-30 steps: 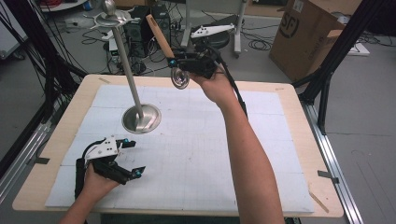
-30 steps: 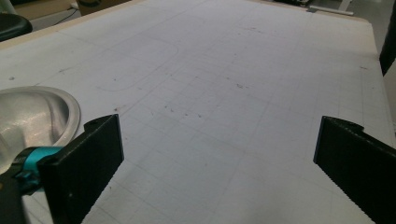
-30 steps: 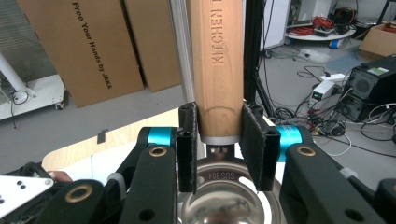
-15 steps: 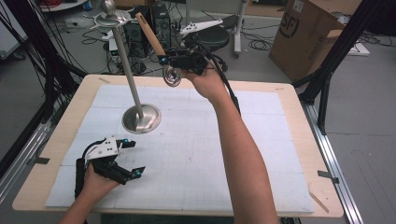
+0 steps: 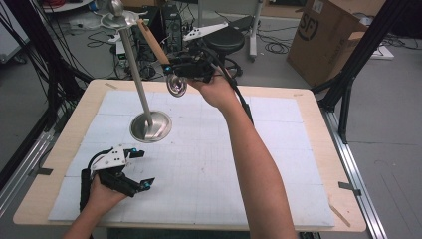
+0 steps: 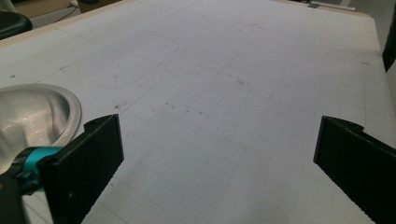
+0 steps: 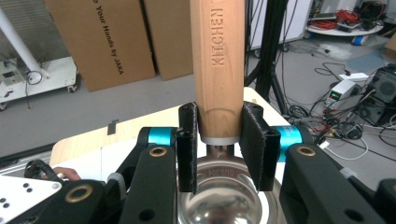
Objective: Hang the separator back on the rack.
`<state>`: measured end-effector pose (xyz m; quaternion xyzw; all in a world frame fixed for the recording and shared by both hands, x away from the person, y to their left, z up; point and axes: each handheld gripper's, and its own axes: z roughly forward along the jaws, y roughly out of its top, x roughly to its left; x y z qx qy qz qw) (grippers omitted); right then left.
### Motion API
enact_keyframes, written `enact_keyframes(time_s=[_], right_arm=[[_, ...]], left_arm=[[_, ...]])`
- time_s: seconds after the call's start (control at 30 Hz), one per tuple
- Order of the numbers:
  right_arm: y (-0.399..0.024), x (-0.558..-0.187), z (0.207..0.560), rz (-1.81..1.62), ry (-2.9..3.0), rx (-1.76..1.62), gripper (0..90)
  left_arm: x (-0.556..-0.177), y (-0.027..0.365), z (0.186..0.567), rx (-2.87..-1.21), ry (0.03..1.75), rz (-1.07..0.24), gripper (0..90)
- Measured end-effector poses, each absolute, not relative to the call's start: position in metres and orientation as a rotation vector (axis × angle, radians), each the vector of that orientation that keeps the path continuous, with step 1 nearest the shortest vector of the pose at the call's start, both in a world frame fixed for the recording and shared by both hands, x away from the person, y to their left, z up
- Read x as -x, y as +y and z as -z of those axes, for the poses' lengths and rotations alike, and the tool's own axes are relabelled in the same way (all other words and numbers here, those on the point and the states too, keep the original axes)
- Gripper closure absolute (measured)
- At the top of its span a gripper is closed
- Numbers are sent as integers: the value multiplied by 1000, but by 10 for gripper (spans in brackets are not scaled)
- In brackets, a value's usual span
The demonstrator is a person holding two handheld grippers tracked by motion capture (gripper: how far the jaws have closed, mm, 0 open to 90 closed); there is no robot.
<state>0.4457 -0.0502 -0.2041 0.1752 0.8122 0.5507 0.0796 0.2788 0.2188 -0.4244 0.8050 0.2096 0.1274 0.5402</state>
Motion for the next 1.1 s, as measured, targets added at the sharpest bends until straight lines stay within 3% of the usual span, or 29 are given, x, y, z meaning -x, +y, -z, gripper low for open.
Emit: enact_keyframes(time_s=[0.97,1.03,1.1], right_arm=[[-24,-442,208,-1543,2485,-460,686],[-24,-442,208,-1543,2487,-461,669],[-24,-442,207,-1546,2475,-466,596]], left_arm=[[-278,219,424,-1911,502,-302,21],[-278,219,424,-1911,502,-302,21],[-278,219,424,-1911,502,-301,21]])
